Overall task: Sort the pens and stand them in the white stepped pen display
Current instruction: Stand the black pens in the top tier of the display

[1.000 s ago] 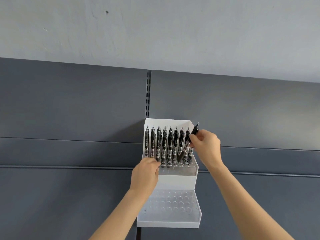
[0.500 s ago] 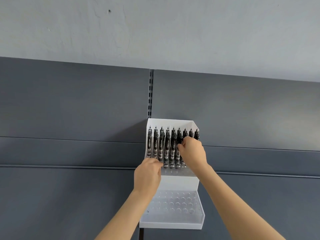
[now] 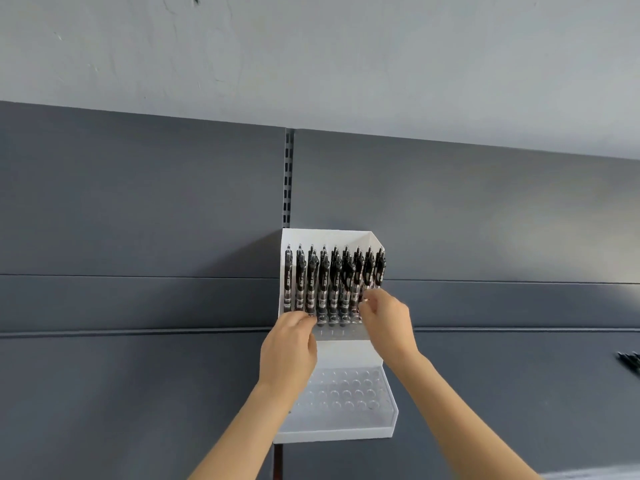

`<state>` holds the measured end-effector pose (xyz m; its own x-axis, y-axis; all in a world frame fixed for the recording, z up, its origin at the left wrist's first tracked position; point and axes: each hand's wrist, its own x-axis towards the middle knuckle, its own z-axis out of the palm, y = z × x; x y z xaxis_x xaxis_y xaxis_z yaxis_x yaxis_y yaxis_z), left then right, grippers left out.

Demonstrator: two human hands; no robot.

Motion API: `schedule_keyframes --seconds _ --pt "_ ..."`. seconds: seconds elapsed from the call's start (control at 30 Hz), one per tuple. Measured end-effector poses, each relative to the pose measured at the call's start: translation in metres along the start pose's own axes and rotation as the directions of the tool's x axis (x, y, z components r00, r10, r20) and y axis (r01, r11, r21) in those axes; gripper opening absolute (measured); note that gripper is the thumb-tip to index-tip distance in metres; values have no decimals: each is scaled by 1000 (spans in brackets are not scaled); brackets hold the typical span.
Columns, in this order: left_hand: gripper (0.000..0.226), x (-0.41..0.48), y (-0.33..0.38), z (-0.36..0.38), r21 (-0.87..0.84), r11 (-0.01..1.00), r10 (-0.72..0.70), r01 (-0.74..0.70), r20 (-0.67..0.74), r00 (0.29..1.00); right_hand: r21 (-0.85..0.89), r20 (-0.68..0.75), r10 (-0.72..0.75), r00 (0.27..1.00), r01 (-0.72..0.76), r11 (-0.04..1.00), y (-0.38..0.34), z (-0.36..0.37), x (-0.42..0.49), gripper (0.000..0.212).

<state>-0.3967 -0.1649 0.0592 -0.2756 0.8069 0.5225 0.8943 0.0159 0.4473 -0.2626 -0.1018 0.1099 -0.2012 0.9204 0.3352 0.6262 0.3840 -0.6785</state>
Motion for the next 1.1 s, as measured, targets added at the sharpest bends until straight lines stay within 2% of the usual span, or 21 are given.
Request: schedule_keyframes --seconds 0.1,0.2,0.27,0.37,0.43,0.7,0.97,1.1 --pt "38 -1 10 -6 59 998 -25 22 52 998 21 -54 11 999 -10 1000 20 -9 -23 24" --pt "45 -11 23 -1 171 985 -44 28 91 995 -53 -10 -19 1000 19 998 41 -21 -42 19" --pt "46 -23 37 8 218 976 -39 9 135 990 -186 57 -15 998 25 982 63 -32 -52 26" --pt "40 -41 69 28 206 973 72 -104 159 985 -421 170 50 984 27 907 105 -58 -64 40" --pt "43 -50 100 40 194 975 47 -104 279 959 -482 210 127 970 -10 876 133 -78 -72 43" --pt "48 -73 201 99 127 987 31 -95 435 900 -480 207 225 952 -101 871 220 -172 -100 45" --pt "47 -89 287 148 58 996 33 -72 494 869 -417 182 293 939 -196 887 293 -249 -112 47" --pt "45 -83 319 176 25 996 57 -81 516 854 -387 125 326 937 -256 886 328 -279 -110 47"
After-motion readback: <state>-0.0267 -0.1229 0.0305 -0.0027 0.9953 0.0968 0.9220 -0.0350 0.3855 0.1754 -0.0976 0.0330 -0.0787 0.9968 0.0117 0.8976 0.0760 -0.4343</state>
